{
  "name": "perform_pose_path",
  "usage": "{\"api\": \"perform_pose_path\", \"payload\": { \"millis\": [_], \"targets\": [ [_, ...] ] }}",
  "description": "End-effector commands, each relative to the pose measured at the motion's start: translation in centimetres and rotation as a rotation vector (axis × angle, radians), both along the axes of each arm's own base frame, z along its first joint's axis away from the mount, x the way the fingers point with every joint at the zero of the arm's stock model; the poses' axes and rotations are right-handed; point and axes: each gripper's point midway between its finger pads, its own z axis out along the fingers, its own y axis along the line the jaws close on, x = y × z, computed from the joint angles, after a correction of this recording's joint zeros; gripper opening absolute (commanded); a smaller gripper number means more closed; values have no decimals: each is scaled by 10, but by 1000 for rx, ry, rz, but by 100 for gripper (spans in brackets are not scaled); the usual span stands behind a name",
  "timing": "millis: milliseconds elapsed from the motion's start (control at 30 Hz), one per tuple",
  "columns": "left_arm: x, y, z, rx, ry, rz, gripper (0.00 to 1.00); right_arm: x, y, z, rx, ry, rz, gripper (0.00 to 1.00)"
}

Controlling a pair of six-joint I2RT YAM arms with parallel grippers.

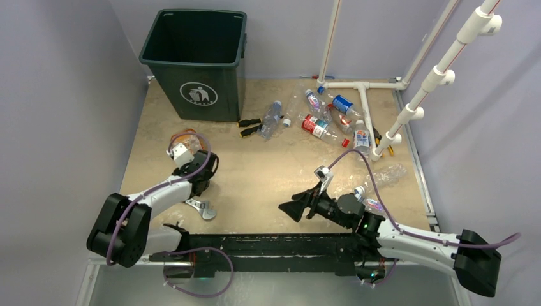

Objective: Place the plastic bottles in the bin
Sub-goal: Pick up the plastic bottle at the center of the board.

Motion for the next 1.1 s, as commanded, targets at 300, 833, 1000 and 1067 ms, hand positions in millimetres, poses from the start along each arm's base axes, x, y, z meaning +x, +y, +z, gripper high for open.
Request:
{"api": "perform_pose_path", "payload": {
  "millis": [300,833,1000,1067],
  "targets": [
    [-12,-16,-6,-91,-14,-59,0,3,7,21,22,-44,9,99],
    [-75,-143,54,-349,-43,-660,0,3,14,64,18,-130,53,99],
    [-98,-197,80,-360,-100,-928,0,14,11,110,27,-172,-6,99],
    [-104,-211,90,-342,-126,-1004,0,23,9,119,5,-167,-54,99]
  ]
}}
